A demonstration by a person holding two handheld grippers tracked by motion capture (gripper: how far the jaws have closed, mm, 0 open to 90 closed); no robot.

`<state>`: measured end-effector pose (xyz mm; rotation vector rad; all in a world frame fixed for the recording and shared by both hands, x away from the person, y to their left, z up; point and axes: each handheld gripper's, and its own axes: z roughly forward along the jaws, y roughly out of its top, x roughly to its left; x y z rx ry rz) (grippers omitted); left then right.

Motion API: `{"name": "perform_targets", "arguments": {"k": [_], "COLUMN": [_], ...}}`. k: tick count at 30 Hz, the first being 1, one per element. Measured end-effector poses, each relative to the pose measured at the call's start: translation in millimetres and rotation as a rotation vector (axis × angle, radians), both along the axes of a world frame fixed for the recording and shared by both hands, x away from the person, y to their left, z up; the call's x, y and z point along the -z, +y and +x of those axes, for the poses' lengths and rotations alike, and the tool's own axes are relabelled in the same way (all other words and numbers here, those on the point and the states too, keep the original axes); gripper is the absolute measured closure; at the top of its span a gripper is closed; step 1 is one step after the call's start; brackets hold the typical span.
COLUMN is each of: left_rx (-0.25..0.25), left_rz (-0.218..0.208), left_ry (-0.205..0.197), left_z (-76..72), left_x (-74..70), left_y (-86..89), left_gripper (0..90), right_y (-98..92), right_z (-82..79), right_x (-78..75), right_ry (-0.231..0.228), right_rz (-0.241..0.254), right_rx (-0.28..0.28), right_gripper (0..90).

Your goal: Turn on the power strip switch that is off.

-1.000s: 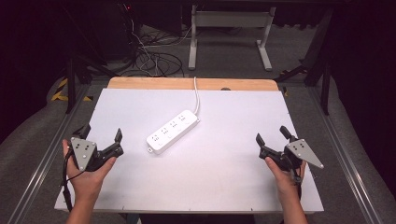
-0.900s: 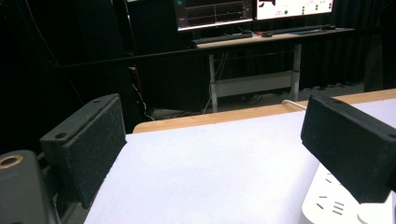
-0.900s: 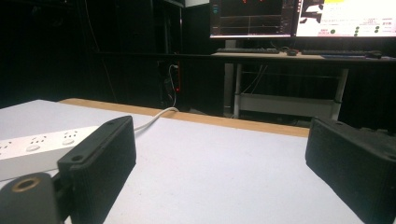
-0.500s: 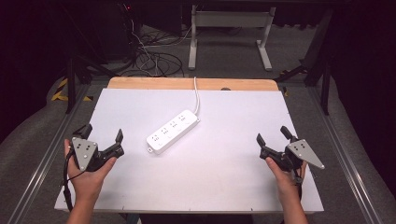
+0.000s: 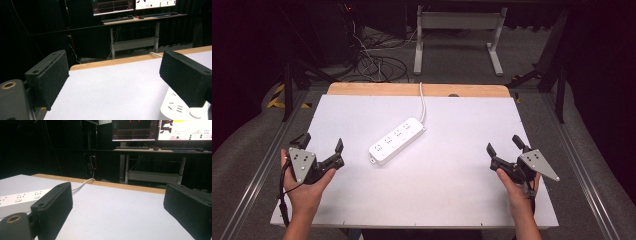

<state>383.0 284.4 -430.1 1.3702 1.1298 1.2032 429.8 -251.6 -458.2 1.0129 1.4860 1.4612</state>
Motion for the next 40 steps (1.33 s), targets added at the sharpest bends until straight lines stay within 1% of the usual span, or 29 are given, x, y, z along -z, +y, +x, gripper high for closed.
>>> {"name": "perform_targets", "arguments": {"k": [5,13,19,40], "left_rx": [0.0,-0.003,-0.011,-0.013], "left_rz": [0.001,-0.009,-0.029,-0.025], "left_ry": [-0.001,0.001,-0.003,0.013], "left_z": [-0.1,-2.9,-3.5,0.0], "left_x": [0.3,1.0,0.5,4.5], "left_y": [0.3,3.7,8.2,9.9], "left_gripper": [9.9,10.6,10.9,11.3], "right_y": [0.0,0.1,1.6,0.2], "right_z": [-0.5,-2.3,-4.4,-1.8], "right_x": [0.0,-1.5,-2.4,-0.9], "right_ry": [0.002,-0.002,-0.004,0.002], "right_rz": [0.001,0.003,-0.002,0.003], "right_rx": [0.001,0.0,-0.003,-0.003], "right_gripper": [9.2,9.3,9.4,9.3]}}
